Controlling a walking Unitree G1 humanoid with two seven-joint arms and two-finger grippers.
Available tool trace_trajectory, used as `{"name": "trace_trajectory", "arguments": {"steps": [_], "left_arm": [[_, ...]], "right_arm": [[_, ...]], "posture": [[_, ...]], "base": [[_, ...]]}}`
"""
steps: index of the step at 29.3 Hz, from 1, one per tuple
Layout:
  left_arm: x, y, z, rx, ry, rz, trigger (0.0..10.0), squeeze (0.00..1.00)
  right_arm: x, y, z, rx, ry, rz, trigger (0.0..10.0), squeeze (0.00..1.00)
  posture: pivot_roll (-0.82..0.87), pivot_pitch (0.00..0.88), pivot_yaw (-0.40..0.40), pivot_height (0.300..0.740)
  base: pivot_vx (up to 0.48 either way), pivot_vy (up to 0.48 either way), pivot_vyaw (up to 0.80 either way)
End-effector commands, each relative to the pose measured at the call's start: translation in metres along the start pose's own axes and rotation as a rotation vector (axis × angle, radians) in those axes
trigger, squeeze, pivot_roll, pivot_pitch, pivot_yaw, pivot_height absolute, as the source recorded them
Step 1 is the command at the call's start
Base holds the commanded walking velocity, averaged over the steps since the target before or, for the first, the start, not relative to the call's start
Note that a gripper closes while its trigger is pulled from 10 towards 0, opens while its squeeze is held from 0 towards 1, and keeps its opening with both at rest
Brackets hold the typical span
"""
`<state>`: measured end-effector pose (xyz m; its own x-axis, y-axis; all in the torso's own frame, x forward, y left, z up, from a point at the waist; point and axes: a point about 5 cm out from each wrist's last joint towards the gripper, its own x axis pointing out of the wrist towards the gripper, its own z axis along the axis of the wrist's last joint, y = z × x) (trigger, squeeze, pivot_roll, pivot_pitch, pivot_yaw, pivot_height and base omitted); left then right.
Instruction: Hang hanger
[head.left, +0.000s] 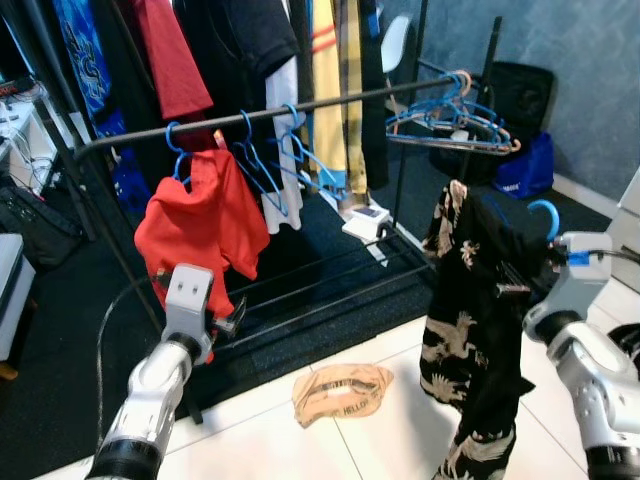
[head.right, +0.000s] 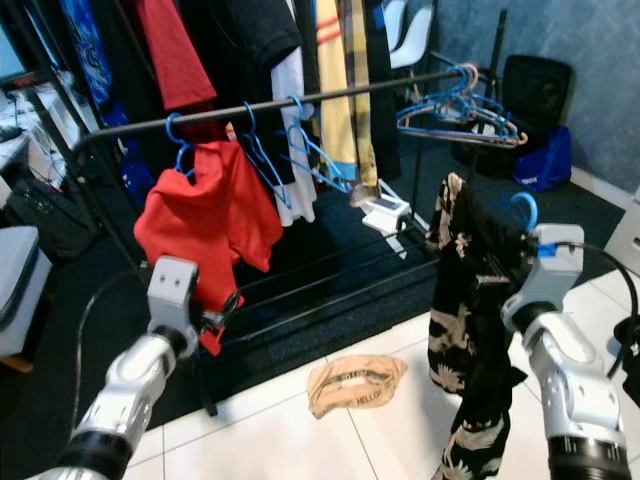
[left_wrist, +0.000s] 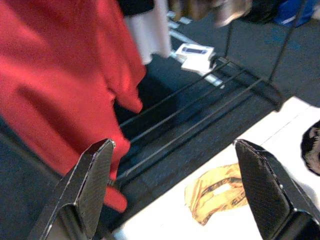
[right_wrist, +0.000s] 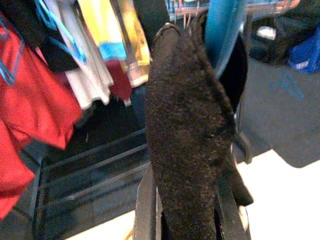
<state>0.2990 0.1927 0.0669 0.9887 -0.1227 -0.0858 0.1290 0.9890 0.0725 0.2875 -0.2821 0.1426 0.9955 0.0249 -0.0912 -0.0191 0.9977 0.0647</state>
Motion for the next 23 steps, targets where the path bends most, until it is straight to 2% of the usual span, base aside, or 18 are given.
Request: {"name": "trace_trajectory", "arguments": {"steps": [1, 13, 23], "left_arm": [[-0.0060, 0.0030, -0.0025, -0.015, 0.005, 0.013, 10.0, 0.00], [-0.0095, 0.0000, -0.0068, -0.028, 0.021, 0.003, 10.0, 0.00], [-0.0134, -0.0013, -0.0078, -0.031, 0.034, 0.001, 10.0, 0.00]], "right_arm": [[-0.0043, -0.0046, 0.0056, 0.000, -0.037, -0.010, 10.0, 0.00], [-0.0052, -0.0123, 0.0125, -0.008, -0.049, -0.026, 10.0, 0.00], [-0.0063, -0.0117, 0.0141, -0.007, -0.052, -0.011, 10.0, 0.00]], "posture": [[-0.09, 0.000, 0.063, 0.740], [-0.10, 0.000, 0.063, 0.740], [-0.10, 0.000, 0.063, 0.740]], "base": [[0.304, 0.000, 0.00], [0.298, 0.000, 0.00], [0.282, 0.000, 0.00]]}}
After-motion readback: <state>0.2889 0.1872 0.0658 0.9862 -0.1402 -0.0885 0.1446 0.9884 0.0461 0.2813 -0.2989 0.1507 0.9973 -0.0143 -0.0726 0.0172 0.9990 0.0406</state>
